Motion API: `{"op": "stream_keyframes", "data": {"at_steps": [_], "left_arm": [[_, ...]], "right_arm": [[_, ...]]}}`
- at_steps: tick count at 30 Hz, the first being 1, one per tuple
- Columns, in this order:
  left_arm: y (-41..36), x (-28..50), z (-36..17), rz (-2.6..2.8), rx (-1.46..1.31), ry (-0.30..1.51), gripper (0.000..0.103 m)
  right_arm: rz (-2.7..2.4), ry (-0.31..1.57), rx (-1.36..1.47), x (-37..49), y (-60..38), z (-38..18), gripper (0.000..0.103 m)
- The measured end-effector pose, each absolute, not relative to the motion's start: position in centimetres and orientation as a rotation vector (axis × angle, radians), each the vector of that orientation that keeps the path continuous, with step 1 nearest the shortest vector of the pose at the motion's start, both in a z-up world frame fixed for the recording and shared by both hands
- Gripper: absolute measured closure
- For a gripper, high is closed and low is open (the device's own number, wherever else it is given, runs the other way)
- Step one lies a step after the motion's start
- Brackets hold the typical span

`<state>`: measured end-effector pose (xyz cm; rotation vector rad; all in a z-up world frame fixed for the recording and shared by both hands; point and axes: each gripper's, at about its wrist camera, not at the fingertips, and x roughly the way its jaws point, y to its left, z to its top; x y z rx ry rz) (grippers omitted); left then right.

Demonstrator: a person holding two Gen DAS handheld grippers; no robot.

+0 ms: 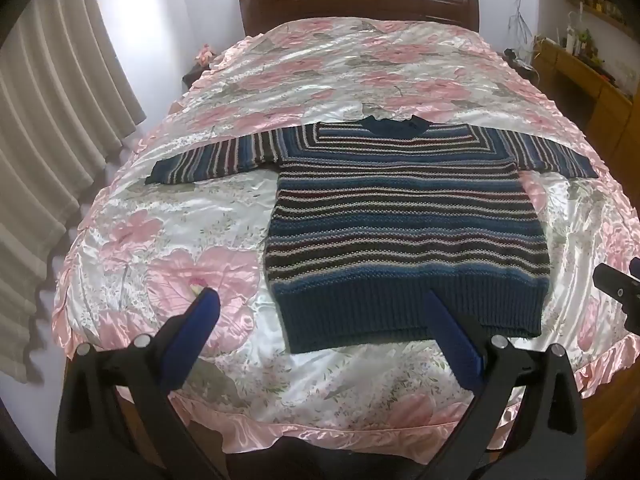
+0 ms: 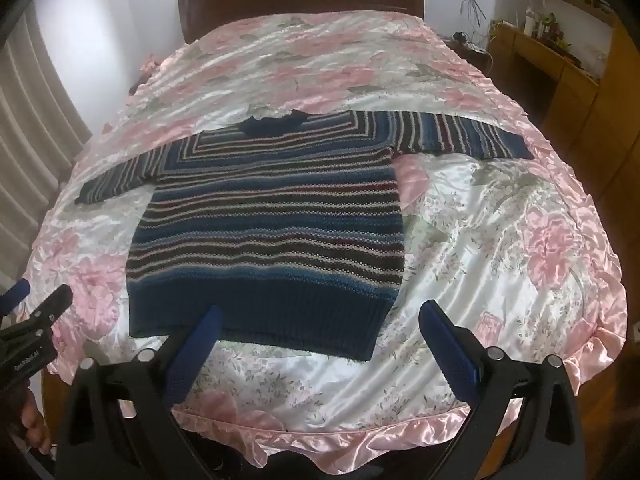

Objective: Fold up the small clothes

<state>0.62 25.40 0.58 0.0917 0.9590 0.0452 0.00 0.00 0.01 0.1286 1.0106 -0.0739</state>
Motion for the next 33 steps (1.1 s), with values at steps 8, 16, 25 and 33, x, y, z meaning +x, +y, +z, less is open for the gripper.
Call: {"op": "stream_keyframes", "data": {"at_steps": [8,16,25,33], "left_arm": [[25.7,0.9,0.5,0.048,0.093,0.960,0.003],[26.1,1.0,0.1,0.057,0.088,0.961,0.003],[26.2,1.0,0.0,0.062,0.084,0.956,0.003],[26.2,1.0,0.0,0.065,0.085,0.955,0.003]], "right_arm": [[-0.074,0.994,0.128,-0.1,0.4,0.0,0.004],[-0.078,0.970,0.168,0.1,-0.3,-0.3,0.004],[-0.089,0.968,0.141,0.3,-0.2,-0.1,0.004],[-0.094,0.990,0.062,0.4,0.7,-0.4,0.004]]}}
